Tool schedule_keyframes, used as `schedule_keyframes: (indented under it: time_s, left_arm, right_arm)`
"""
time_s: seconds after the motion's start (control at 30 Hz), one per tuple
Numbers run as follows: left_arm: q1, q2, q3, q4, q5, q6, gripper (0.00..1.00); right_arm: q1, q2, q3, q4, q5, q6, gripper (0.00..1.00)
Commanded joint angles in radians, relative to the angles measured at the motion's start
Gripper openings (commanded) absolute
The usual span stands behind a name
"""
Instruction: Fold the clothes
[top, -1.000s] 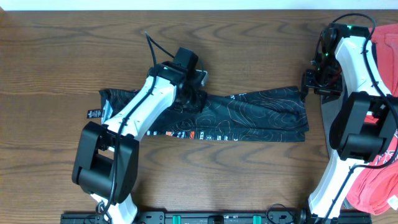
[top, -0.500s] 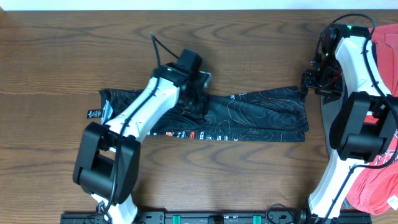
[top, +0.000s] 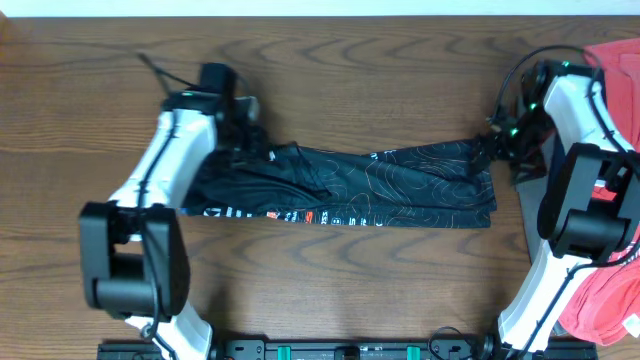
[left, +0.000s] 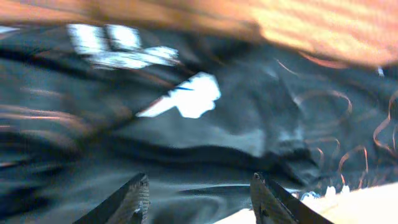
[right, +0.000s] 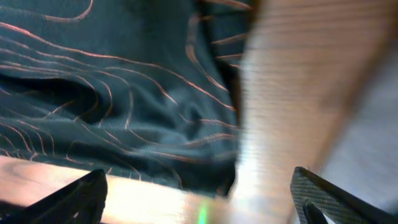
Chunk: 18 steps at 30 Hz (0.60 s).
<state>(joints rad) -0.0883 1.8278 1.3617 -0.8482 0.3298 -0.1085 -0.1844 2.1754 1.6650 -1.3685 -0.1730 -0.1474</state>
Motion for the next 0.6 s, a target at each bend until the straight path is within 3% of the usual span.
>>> schedule_keyframes:
  time_s: [0.0, 0.17, 0.27, 0.47, 0.57]
  left_arm:
    - [0.088, -0.068, 0.005, -0.005, -0.01, -0.013, 0.56]
    - [0.189, -0.101, 0.005, -0.024, -0.01, -0.013, 0.56]
    - [0.219, -0.101, 0.004, -0.043, -0.01, -0.013, 0.56]
    - [0.228, -0.101, 0.003, -0.048, -0.01, -0.012, 0.57]
    - [0.228, -0.101, 0.003, -0.048, -0.01, -0.012, 0.57]
  right_arm:
    - [-0.004, -0.015, -0.092, 0.066, -0.072, -0.085, 0.95]
    - [-0.004, -0.015, -0.222, 0.192, -0.188, -0.086, 0.99]
    - [-0.004, -0.015, -0.272, 0.235, -0.267, -0.085, 0.96]
    - [0.001, -0.015, -0.3, 0.231, -0.307, -0.085, 0.77]
    - [0.007, -0.015, -0.3, 0.238, -0.306, -0.066, 0.56]
